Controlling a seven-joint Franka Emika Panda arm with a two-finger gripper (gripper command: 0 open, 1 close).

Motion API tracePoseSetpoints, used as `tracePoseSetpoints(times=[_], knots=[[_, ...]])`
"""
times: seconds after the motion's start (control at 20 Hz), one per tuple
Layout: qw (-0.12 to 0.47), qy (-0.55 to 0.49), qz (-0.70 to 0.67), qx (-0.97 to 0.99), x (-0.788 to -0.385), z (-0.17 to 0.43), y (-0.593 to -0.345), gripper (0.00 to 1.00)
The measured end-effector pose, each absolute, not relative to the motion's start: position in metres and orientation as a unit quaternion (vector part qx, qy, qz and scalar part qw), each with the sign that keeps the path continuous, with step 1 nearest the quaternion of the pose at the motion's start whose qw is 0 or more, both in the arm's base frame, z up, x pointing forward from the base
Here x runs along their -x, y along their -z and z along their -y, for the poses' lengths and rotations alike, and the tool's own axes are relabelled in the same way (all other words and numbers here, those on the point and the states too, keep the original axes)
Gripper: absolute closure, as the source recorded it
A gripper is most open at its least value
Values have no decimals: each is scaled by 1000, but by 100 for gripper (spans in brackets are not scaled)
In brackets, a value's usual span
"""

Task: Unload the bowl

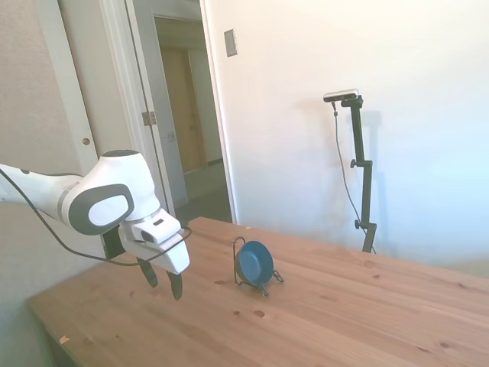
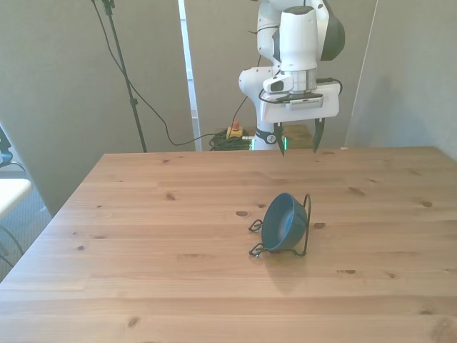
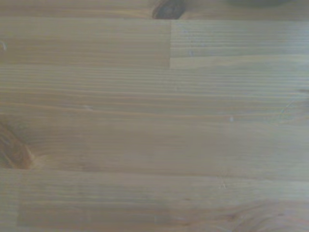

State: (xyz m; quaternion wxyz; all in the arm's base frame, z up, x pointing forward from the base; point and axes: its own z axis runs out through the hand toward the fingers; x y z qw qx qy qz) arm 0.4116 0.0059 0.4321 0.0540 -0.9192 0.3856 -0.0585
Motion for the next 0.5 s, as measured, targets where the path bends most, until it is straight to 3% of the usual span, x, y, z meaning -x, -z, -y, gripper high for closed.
tracePoseSetpoints(times=[0.5], knots=[[68, 84, -387, 916, -420, 10, -440, 0]])
